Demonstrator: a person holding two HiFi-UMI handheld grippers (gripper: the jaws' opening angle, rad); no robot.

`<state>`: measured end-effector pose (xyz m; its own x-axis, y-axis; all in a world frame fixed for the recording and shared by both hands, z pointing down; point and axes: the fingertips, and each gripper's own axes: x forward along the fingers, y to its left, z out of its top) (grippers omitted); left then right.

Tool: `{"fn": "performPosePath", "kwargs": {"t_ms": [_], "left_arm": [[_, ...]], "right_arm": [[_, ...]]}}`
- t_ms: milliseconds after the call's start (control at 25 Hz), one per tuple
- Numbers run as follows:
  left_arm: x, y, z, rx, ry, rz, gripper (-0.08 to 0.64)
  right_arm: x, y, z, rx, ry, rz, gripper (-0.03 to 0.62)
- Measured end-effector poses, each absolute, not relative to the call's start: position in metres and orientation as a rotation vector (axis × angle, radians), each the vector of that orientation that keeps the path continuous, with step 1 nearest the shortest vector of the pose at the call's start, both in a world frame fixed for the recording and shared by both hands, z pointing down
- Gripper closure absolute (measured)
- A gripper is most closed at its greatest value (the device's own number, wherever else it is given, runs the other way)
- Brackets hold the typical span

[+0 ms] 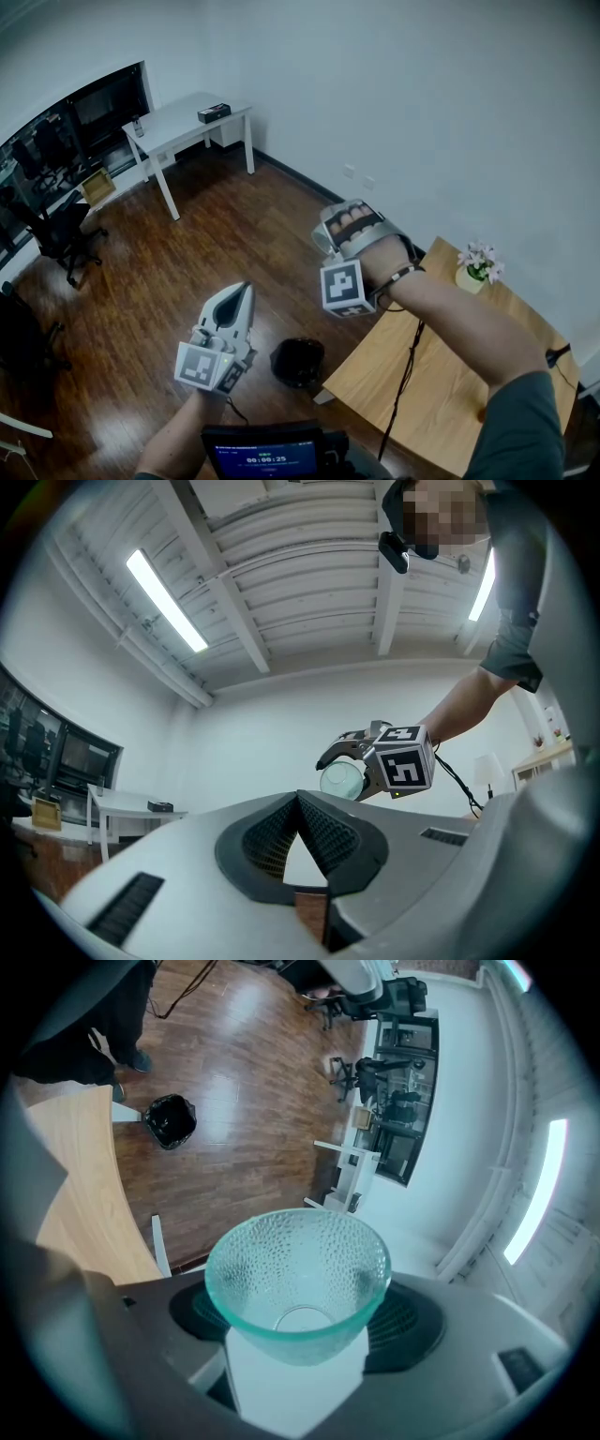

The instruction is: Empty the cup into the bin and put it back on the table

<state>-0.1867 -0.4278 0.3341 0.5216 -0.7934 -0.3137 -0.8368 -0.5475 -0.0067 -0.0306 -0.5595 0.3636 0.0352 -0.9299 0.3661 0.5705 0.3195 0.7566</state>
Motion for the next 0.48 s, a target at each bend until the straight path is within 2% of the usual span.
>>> {"fn": "performPosePath", "kwargs": {"t_ms": [480], "left_arm": [[-0.1921,-0.4278,0.3297,-2.601,1.422,0.443,0.569]], "right_arm": [[-0.0321,-0.5515,0.3644,0.485,-1.022,-1.163,0.201]]}}
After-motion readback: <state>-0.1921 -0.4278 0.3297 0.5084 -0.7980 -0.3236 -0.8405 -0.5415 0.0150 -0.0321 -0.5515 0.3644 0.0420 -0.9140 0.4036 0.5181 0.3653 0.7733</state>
